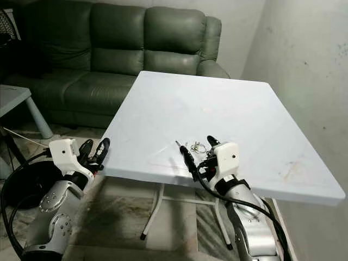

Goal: Hang keys on a hook

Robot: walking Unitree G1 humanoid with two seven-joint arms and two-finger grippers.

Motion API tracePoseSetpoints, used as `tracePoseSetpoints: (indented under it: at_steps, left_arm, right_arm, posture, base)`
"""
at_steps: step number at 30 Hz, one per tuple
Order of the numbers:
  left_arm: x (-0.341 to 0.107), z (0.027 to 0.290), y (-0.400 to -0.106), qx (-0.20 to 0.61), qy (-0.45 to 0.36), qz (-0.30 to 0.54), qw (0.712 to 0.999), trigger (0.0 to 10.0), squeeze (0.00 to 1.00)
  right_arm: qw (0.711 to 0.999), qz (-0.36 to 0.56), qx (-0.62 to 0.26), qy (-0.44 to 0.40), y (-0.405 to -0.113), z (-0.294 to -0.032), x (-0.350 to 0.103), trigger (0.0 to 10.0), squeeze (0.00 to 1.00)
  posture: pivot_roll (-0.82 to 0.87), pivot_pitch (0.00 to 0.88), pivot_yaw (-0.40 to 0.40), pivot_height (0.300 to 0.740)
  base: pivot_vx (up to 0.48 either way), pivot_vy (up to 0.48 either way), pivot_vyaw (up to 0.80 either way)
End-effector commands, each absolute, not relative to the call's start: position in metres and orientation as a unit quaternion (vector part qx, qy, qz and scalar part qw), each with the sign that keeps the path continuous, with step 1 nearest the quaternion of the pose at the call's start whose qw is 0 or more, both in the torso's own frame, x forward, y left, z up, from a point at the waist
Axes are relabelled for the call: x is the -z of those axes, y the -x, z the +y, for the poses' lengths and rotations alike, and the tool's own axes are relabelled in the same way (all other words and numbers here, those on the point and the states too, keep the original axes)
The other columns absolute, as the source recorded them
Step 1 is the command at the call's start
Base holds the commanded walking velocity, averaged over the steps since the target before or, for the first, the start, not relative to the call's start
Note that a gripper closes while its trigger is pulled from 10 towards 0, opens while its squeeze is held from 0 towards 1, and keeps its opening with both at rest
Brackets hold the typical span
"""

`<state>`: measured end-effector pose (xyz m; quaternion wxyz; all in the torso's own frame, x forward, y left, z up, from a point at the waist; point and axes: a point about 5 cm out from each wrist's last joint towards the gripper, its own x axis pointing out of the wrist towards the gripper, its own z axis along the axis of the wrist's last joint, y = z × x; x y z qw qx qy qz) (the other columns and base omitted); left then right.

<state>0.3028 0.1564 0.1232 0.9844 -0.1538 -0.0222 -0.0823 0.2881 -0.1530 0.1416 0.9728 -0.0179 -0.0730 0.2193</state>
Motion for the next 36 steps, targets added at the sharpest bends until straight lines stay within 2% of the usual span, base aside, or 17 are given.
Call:
tracePoseSetpoints:
  at_steps: [1, 18, 36]
  left_arm:
    - [-0.125, 0.152, -0.303, 0.089, 0.153, -0.024, 0.984, 10.0, 0.00]
    - [-0.124, 0.151, -0.304, 0.080, 0.156, -0.019, 0.984, 10.0, 0.00]
    - [-0.125, 0.138, -0.292, 0.134, 0.137, -0.011, 0.981, 10.0, 0.00]
  right_arm:
    - [0.975, -0.066, -0.213, 0.020, -0.287, -0.158, -0.140, 10.0, 0.00]
    - [0.977, -0.063, -0.202, 0.023, -0.288, -0.160, -0.141, 10.0, 0.00]
    - [0.992, -0.036, -0.118, 0.015, -0.310, -0.162, -0.147, 10.0, 0.00]
  posture:
    - [0.13, 0.000, -0.025, 0.740]
    - [0.13, 0.000, -0.027, 0.740]
    - [0.17, 0.000, -0.033, 0.740]
  base:
    - [0.000, 0.000, 0.00]
    - [0.000, 0.000, 0.00]
    - [0.000, 0.000, 0.00]
